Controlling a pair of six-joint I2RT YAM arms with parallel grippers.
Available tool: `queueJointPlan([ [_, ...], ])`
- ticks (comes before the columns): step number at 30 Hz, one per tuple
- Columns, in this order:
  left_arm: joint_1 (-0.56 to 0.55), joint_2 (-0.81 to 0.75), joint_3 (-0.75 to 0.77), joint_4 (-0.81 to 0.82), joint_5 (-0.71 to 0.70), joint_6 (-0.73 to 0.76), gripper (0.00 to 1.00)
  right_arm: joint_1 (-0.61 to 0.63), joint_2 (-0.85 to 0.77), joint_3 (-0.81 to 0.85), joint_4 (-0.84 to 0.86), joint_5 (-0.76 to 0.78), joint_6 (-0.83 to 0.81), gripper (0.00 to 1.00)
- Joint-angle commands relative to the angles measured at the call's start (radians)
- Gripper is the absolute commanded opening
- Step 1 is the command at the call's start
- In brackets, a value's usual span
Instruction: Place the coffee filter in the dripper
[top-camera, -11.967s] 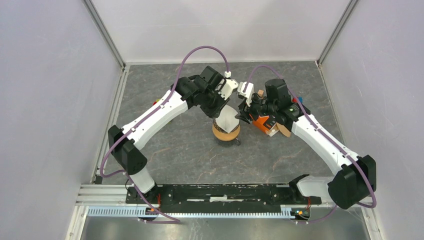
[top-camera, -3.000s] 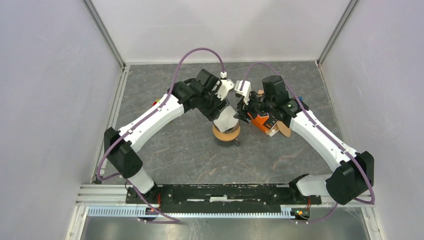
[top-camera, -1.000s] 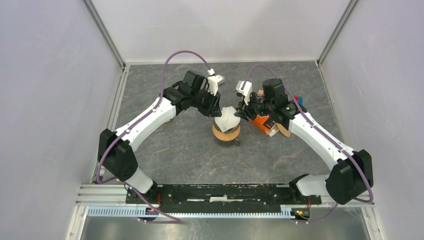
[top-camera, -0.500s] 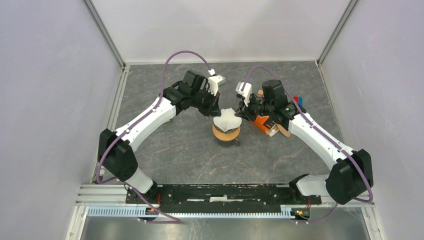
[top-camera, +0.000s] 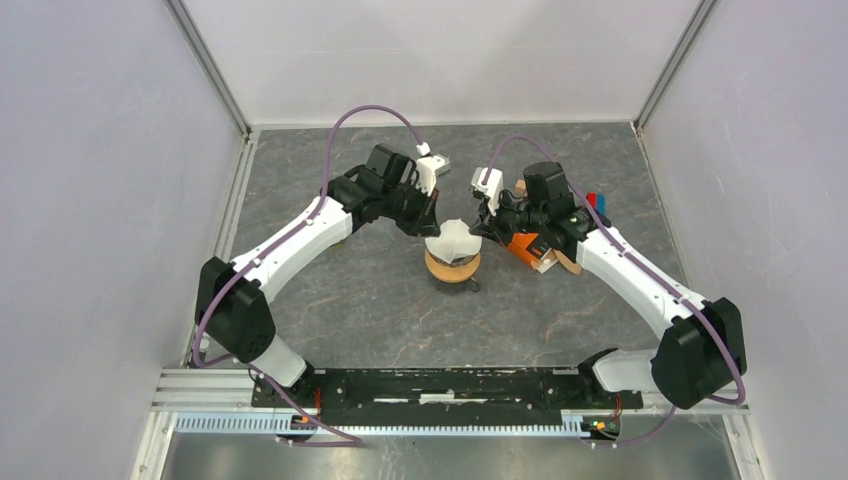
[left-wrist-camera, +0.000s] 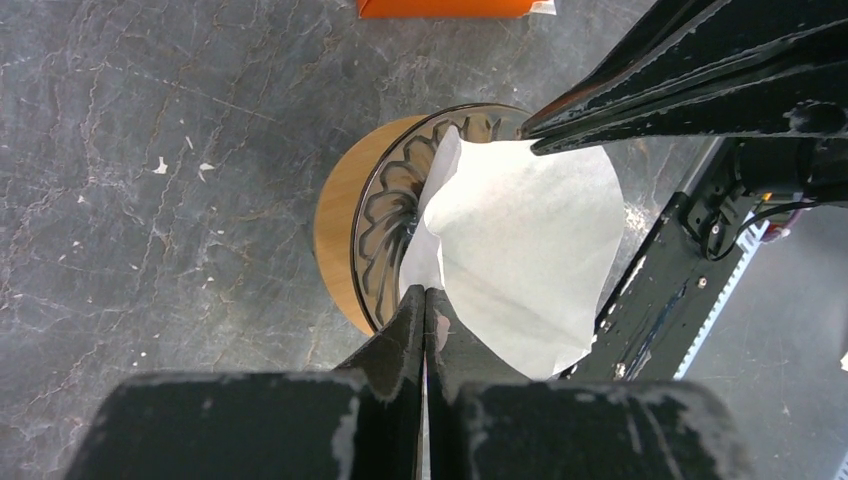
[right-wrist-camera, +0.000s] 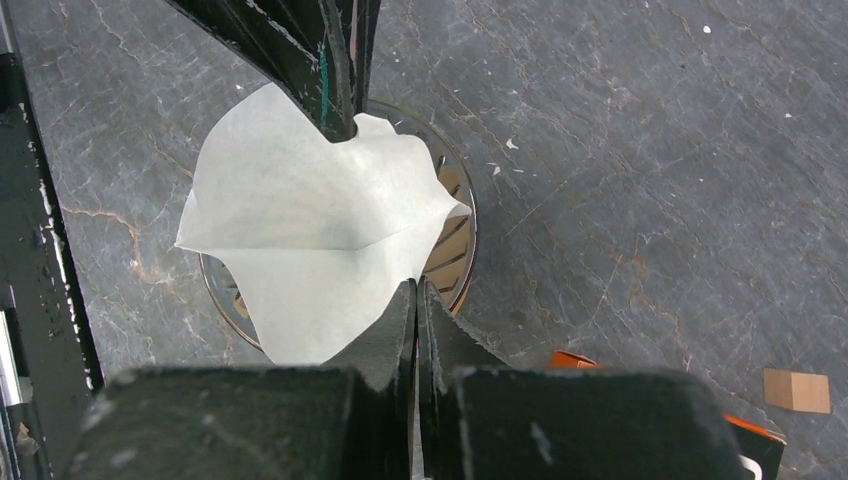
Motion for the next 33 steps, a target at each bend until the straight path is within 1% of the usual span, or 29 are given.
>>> queueJointPlan([
  [1, 0.000, -0.048, -0.015, 0.035, -0.027, 0.069, 0.02, 0.000, 0.004, -0.004, 0.032, -0.019, -0.005, 0.02],
  [4, -0.001, -0.053, -0.029, 0.046, -0.038, 0.070, 0.02, 0.003, 0.001, -0.010, 0.032, -0.020, -0.010, 0.00],
  [14, -0.010, -0.032, 0.002, 0.052, -0.082, 0.072, 0.02, 0.008, 0.006, -0.002, 0.029, 0.013, -0.026, 0.00],
  [33, -0.025, -0.002, 0.023, 0.040, -0.098, 0.097, 0.02, 0.016, 0.026, 0.000, 0.019, 0.034, -0.047, 0.00],
])
